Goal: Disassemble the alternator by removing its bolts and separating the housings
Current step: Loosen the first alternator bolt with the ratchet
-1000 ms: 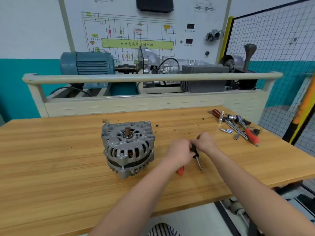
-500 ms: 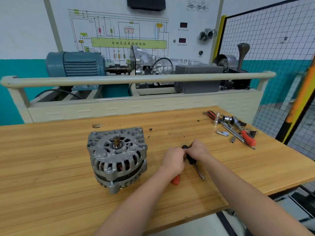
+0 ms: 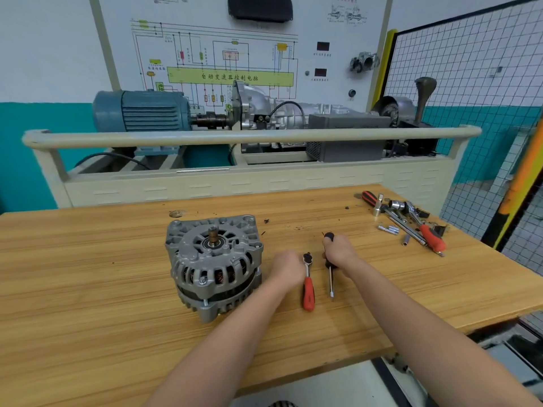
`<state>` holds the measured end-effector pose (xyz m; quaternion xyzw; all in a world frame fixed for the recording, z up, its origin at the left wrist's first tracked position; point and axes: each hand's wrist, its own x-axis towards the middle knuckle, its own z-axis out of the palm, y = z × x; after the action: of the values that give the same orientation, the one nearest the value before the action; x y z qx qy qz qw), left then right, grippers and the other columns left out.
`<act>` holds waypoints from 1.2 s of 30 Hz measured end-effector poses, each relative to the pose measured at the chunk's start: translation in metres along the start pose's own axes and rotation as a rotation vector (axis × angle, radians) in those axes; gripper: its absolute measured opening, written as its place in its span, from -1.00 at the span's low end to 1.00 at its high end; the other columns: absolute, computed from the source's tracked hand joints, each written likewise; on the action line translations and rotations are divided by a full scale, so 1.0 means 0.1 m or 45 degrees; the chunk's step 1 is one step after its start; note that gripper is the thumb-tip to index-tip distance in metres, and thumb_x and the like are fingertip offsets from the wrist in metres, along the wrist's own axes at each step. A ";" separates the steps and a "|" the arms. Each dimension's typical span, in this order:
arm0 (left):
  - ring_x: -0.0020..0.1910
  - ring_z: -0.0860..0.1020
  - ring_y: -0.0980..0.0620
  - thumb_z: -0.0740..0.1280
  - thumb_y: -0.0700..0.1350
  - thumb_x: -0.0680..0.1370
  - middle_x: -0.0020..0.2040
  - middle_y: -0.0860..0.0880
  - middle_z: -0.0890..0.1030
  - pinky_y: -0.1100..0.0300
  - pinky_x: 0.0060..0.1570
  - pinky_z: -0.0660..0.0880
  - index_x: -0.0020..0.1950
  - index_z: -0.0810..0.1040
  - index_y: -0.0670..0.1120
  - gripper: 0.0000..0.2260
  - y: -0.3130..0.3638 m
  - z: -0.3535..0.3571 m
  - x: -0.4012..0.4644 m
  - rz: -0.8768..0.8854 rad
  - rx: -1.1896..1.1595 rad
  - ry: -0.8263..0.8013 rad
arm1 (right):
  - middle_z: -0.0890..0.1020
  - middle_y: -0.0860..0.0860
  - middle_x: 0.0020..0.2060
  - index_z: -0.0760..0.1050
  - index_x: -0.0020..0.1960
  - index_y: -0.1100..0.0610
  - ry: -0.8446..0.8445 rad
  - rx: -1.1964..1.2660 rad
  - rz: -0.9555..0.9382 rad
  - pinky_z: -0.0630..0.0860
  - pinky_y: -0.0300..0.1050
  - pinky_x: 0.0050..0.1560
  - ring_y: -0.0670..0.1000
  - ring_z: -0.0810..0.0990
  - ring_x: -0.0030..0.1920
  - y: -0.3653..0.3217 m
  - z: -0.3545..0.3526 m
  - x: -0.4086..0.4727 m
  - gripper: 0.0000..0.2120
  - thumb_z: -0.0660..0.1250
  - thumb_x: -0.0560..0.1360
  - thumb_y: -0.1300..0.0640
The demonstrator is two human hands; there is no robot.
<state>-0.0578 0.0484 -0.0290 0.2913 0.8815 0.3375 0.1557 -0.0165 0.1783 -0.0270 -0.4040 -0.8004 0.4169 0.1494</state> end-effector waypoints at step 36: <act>-0.51 0.16 0.08 0.05 0.27 0.60 -0.52 0.04 0.19 0.27 -0.54 0.20 -0.45 0.20 0.00 -0.49 -0.05 -2.12 -0.78 0.217 -1.105 -0.313 | 0.55 -0.03 -0.43 0.55 -0.08 0.25 -0.482 1.089 -0.758 0.21 -0.31 -0.61 -0.14 0.33 -0.52 -1.95 -0.03 -1.23 -0.95 0.37 0.52 0.25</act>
<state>-0.0987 -0.1095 0.1270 0.3084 0.6065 0.6501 0.3384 -0.0394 0.0220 0.1410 0.0182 -0.6525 0.7098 0.2649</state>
